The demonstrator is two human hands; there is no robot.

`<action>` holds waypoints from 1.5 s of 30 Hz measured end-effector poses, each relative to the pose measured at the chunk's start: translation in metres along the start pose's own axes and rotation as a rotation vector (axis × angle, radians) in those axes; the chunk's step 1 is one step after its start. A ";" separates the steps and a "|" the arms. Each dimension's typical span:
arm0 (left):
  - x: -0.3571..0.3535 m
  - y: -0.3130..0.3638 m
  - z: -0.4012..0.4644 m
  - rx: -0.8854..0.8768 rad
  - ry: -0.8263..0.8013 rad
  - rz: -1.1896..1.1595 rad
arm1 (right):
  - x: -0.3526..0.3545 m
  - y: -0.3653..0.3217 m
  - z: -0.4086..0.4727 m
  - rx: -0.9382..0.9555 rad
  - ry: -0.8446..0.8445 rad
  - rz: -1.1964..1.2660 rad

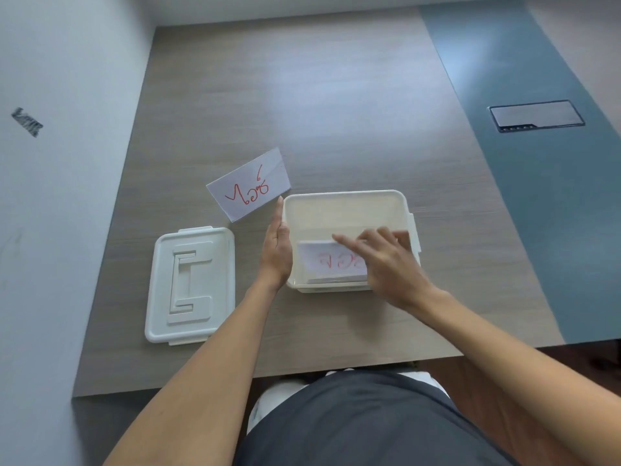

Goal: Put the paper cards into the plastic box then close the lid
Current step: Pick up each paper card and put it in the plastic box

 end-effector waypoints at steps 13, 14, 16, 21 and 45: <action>0.000 0.003 0.000 -0.001 0.000 0.032 | -0.009 0.036 -0.010 -0.387 0.172 0.215; 0.001 0.002 0.000 -0.004 -0.003 0.033 | -0.009 0.044 -0.004 -0.476 0.193 0.207; 0.001 0.001 0.000 -0.001 -0.008 0.032 | -0.014 0.064 0.003 -0.635 0.155 0.240; 0.000 0.001 0.001 -0.023 -0.005 0.054 | -0.028 0.085 0.014 -0.711 -0.030 0.558; 0.098 0.008 0.135 0.055 0.123 1.050 | -0.020 0.080 0.012 -0.820 -0.020 0.787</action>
Point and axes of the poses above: each hand's wrist, its own z-axis towards the middle knuckle, its own x-axis out of the back of the hand, y = z × x, the point moved 1 cm from there along z, towards the middle knuckle, and after that the axes turned 3 degrees about -z, right-handed, at the moved point
